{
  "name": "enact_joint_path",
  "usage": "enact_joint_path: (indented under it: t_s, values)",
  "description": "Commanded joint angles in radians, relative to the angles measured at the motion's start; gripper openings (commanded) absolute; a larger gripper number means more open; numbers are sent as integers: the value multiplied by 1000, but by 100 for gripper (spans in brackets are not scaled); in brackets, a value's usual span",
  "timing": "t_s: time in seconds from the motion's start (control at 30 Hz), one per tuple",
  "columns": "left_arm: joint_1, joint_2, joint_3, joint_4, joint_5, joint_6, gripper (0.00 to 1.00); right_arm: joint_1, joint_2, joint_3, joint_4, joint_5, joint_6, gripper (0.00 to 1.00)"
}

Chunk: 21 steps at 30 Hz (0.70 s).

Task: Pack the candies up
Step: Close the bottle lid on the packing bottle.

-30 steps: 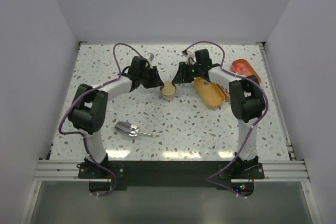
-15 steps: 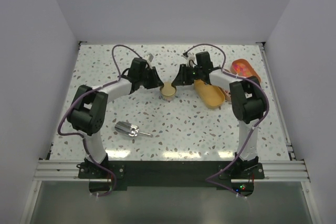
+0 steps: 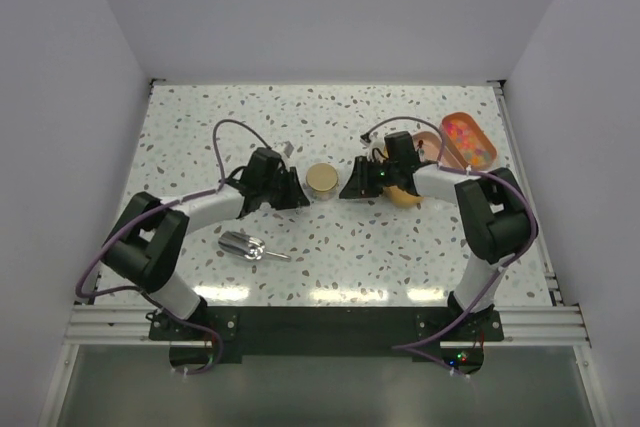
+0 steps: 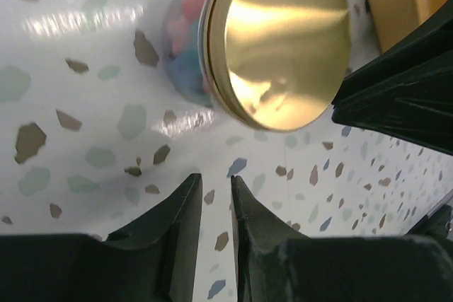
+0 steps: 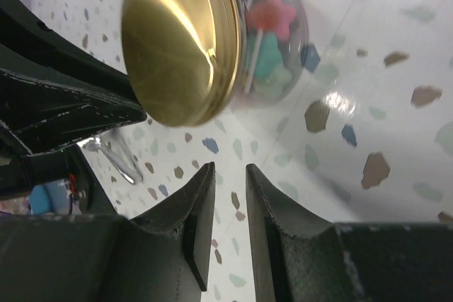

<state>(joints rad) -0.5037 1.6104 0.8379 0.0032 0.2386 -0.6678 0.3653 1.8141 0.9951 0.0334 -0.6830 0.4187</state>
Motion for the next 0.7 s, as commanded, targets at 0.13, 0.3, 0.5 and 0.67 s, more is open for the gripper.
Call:
enact_joint_path:
  t_s: [0.13, 0.3, 0.5, 0.67]
  values:
    - [-56, -153, -118, -22, -82, -59, 36, 29, -131, -116, 31, 85, 9, 30]
    - [-52, -239, -91, -19, -154, -50, 52, 27, -168, -63, 20, 126, 18, 57]
    - [-38, -121, 18, 78, -167, -1, 69, 27, -86, 54, 59, 152, 54, 76]
    - [-39, -1, 144, 54, -144, 27, 58, 32, -29, 100, 63, 145, 57, 76]
